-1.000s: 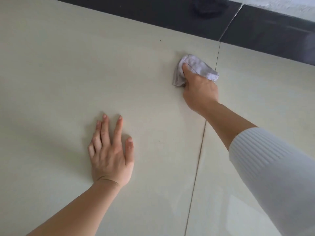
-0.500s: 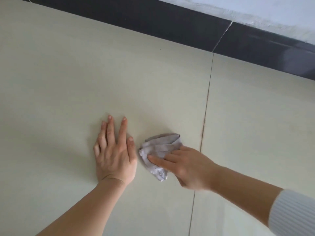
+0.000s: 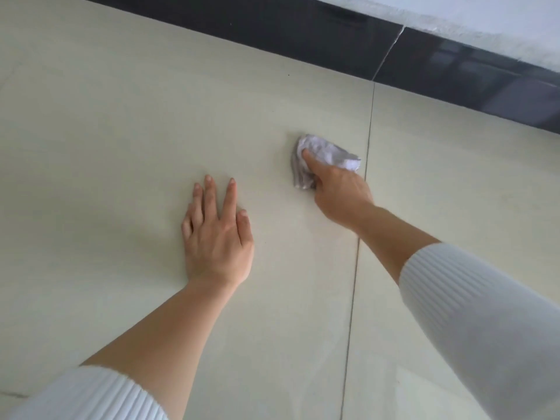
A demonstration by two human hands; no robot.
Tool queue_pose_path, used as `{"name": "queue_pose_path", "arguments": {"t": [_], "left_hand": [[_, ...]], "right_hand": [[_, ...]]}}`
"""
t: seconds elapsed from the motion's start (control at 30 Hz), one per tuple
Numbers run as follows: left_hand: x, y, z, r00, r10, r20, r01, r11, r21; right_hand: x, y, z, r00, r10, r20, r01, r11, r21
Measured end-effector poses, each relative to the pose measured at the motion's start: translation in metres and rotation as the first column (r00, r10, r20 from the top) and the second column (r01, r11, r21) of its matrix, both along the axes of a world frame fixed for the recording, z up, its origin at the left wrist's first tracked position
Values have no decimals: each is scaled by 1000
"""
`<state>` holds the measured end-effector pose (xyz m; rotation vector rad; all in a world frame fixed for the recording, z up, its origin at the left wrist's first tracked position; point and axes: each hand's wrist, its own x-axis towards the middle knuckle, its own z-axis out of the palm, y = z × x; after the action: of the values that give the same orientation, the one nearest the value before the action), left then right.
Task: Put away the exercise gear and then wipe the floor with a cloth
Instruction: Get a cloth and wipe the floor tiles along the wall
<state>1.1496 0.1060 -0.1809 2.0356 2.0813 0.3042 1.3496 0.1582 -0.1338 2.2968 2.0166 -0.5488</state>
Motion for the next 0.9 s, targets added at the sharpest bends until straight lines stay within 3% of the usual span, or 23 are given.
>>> {"name": "queue_pose_path", "arguments": {"t": [0.13,0.23,0.3,0.4,0.5,0.57,0.63,0.67,0.73,0.9], "left_hand": [[-12,0,4,995,-82,64,84,996,-26],[-47,8,6,942,-328,66,330,944,-9],[-79,15,4,901,-433,-20,434,901,27],[-127,19,-1,964,-251,-93,256,965,52],[-150,18,-5,993,-80,-82,83,996,31],[-152,17,-7,991,-91,-100,97,994,59],[-151,16,-6,991,-91,-98,99,992,74],[-152,16,-6,992,-86,-90,93,992,80],[-152,15,-5,995,-68,-68,74,993,88],[-151,15,-4,997,-52,-51,57,993,103]], "right_hand": [[-27,-62,4,987,153,-51,-150,987,48],[-45,-115,3,941,309,-136,-301,951,75],[-54,-155,4,885,432,-174,-430,902,50],[-62,-207,3,719,687,-108,-689,724,21],[-50,-194,-6,605,794,-58,-794,607,33],[-43,-155,-2,735,675,67,-678,731,73],[-34,-104,6,923,379,64,-383,919,88],[-31,-78,8,969,242,51,-243,970,26],[-28,-29,7,996,71,57,-70,997,-16],[-36,49,-7,989,-144,-11,144,990,-2]]}}
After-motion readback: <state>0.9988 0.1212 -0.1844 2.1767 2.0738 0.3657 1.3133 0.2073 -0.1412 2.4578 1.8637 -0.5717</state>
